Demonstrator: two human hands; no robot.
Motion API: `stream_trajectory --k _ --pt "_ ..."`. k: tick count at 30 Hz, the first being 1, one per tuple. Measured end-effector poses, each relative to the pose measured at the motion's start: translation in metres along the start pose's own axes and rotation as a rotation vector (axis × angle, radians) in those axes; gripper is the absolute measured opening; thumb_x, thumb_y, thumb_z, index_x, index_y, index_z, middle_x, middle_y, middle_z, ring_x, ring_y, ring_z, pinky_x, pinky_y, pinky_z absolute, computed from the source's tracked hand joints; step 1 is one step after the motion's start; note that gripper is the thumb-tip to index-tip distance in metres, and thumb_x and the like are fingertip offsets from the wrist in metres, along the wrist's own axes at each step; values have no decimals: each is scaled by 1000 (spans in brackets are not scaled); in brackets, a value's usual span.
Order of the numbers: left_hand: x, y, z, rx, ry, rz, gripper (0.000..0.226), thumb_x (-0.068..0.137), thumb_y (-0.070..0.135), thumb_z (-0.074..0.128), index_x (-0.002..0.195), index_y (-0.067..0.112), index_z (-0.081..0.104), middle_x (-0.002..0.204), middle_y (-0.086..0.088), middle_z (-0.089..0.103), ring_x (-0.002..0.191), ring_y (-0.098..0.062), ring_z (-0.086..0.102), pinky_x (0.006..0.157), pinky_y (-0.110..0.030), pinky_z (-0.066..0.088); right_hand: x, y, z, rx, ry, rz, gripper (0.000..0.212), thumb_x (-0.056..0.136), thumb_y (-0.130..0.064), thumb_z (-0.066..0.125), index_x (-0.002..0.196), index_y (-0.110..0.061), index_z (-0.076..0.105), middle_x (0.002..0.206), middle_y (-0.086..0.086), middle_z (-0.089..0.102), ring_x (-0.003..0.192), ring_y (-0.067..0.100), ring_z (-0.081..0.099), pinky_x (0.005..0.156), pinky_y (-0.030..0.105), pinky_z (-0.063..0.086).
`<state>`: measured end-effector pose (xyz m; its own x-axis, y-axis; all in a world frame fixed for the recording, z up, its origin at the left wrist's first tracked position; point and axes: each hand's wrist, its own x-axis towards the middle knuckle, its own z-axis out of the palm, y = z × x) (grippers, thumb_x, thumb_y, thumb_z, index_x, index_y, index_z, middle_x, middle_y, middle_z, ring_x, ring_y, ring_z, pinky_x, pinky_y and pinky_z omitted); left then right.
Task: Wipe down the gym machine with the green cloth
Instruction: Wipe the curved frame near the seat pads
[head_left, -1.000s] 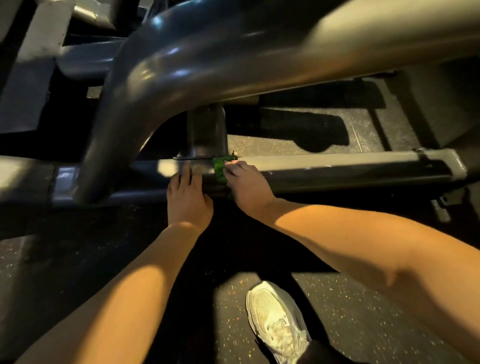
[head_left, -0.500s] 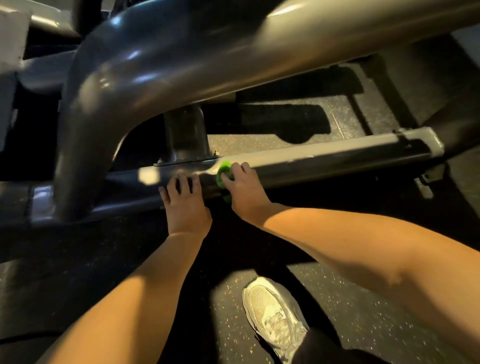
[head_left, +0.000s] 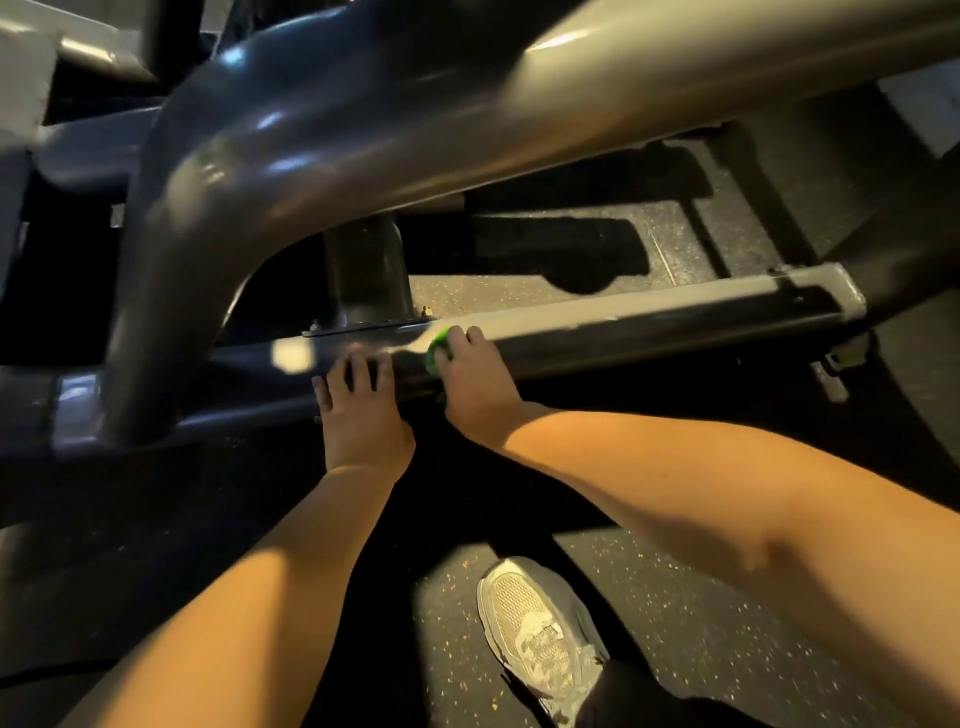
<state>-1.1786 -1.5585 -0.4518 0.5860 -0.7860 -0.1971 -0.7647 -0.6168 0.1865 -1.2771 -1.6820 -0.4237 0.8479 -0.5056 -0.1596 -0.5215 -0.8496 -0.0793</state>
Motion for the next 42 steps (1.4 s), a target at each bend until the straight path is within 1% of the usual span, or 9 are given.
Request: stream_trajectory --k 3,9,15,20,24,28,34,37,42 --pt "-1 0 0 14 10 13 89 90 29 64 162 19 12 167 -15 3 151 -38 3 126 -58 5 -6 46 -7 -76 17 -55 57 88 -20 68 143 -24 53 140 8 46 130 29 40 110 44 36" --pt "-1 2 4 15 29 0 88 91 31 65 162 18 14 167 -16 5 153 -39 3 126 -60 5 7 104 2 -74 29 335 36 94 -11 53 128 -10 64 128 15 63 124 35 51 108 41 36" --pt "-2 3 10 -32 81 -10 86 88 23 66 161 16 21 167 -17 9 152 -39 6 125 -60 1 34 10 8 62 26 149 29 98 -16 54 125 -18 64 116 7 63 110 27 56 95 38 45" --pt "-3 1 15 -47 103 -15 90 86 20 69 162 18 19 168 -16 8 153 -38 5 126 -58 -1 19 49 4 43 15 -18 40 98 -14 52 136 -24 60 124 6 64 116 28 56 102 39 43" --pt "-3 -1 16 -41 96 -2 89 89 22 67 162 18 17 168 -16 7 153 -38 3 125 -57 -3 9 136 1 -7 11 266 52 94 -3 50 143 -17 55 147 17 51 134 38 47 111 42 37" --pt "-2 6 13 -33 82 -30 89 90 22 66 162 17 15 167 -16 7 154 -37 1 125 -59 -1 13 110 2 25 62 420 38 97 -4 47 133 -8 58 134 16 57 126 34 50 106 42 41" --pt "-2 1 19 -33 105 -18 93 83 16 69 162 16 19 167 -17 8 153 -39 2 125 -61 -2 16 4 13 131 47 72 45 96 -11 55 140 -18 55 141 7 56 133 27 45 117 36 27" --pt "-2 0 20 -26 98 -8 94 84 14 68 163 16 16 167 -16 5 153 -38 0 125 -60 -1 8 26 13 85 36 -65 63 96 -8 57 155 -21 40 157 2 43 147 24 34 124 35 16" --pt "-2 -1 20 -1 82 -2 94 85 15 69 162 15 15 167 -17 6 154 -38 1 125 -60 1 -26 116 12 45 56 81 67 93 -1 60 154 -21 42 160 2 41 150 25 32 125 32 7"
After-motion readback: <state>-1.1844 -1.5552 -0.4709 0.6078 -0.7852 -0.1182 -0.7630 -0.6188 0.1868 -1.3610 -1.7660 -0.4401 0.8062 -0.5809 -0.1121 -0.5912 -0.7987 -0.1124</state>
